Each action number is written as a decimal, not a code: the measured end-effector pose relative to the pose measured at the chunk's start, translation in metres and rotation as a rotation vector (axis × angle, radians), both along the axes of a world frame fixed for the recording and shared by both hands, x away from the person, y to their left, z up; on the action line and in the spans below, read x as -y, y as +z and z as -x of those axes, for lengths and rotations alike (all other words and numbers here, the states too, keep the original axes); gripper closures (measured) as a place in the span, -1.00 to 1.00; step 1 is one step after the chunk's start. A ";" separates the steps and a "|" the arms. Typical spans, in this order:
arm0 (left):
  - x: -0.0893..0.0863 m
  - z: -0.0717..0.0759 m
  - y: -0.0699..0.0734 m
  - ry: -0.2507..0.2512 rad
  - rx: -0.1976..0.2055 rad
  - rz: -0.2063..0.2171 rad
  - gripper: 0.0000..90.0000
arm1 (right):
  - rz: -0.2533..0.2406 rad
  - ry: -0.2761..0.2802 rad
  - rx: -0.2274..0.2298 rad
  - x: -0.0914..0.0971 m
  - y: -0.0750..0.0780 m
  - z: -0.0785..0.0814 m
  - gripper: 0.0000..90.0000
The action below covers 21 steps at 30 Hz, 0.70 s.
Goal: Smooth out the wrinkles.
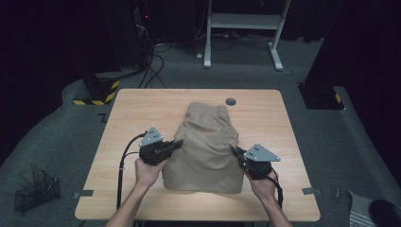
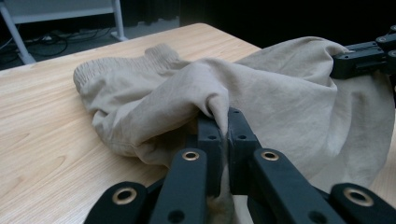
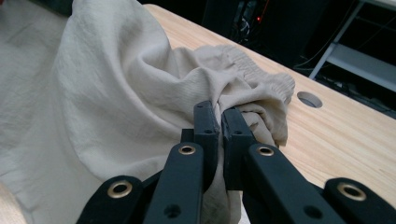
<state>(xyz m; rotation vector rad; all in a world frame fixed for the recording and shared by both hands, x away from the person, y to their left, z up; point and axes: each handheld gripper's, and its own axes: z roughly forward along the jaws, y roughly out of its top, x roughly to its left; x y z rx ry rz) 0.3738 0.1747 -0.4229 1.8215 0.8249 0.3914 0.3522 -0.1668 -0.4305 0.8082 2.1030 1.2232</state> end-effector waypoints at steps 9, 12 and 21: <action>-0.004 0.023 0.003 -0.028 0.013 0.027 0.93 | -0.014 0.010 0.019 0.005 0.005 0.019 0.94; -0.007 0.046 0.007 -0.047 0.029 0.029 0.93 | -0.018 0.030 0.030 0.006 0.008 0.037 0.94; -0.006 0.074 0.054 -0.121 0.097 0.113 0.93 | -0.040 0.082 0.134 0.006 0.048 0.082 0.94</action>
